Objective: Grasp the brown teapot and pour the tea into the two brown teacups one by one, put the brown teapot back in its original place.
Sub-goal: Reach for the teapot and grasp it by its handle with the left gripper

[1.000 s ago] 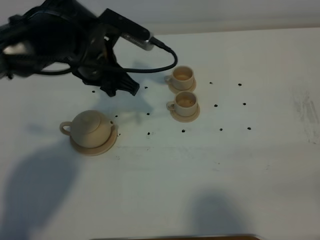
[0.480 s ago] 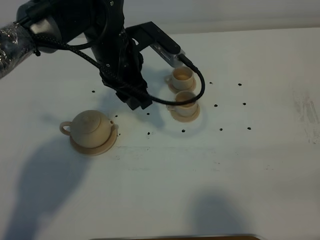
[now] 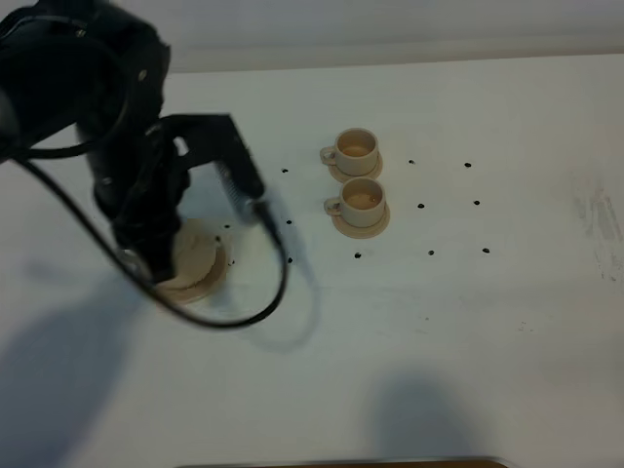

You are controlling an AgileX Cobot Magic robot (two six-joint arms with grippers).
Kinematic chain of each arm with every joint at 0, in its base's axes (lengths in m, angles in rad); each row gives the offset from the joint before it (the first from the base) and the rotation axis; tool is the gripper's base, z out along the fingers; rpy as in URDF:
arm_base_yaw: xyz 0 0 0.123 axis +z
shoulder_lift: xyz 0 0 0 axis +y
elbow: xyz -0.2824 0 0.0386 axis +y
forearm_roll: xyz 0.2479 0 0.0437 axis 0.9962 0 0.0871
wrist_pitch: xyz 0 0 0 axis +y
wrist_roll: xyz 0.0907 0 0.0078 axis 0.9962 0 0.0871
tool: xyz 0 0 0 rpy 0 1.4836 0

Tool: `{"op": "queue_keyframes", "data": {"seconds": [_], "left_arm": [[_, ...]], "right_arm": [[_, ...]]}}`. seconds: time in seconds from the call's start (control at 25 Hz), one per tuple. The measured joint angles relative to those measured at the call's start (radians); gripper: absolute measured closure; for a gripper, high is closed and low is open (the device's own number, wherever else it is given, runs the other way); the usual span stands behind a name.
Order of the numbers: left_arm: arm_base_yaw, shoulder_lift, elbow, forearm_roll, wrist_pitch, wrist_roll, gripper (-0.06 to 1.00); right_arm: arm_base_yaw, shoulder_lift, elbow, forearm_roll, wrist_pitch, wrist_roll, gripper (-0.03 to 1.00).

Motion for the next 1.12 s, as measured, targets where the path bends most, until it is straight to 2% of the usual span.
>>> {"op": "queue_keyframes", "data": {"seconds": [0.12, 0.36, 0.52, 0.8, 1.12], "left_arm": [[0.06, -0.011, 0.047, 0.041, 0.0, 0.122, 0.65], [0.199, -0.012, 0.051, -0.015, -0.003, 0.291, 0.68], [0.256, -0.013, 0.051, -0.04, -0.075, 0.396, 0.68], [0.271, 0.043, 0.051, -0.069, -0.217, 0.426, 0.65], [0.271, 0.15, 0.051, -0.112, -0.308, 0.426, 0.52]], "right_arm": [[0.0, 0.0, 0.0, 0.001, 0.0, 0.0, 0.75], [0.0, 0.0, 0.0, 0.001, 0.0, 0.0, 0.75], [0.0, 0.0, 0.0, 0.002, 0.0, 0.0, 0.75], [0.0, 0.0, 0.0, 0.002, 0.0, 0.0, 0.75], [0.0, 0.0, 0.0, 0.002, 0.0, 0.0, 0.75]]}}
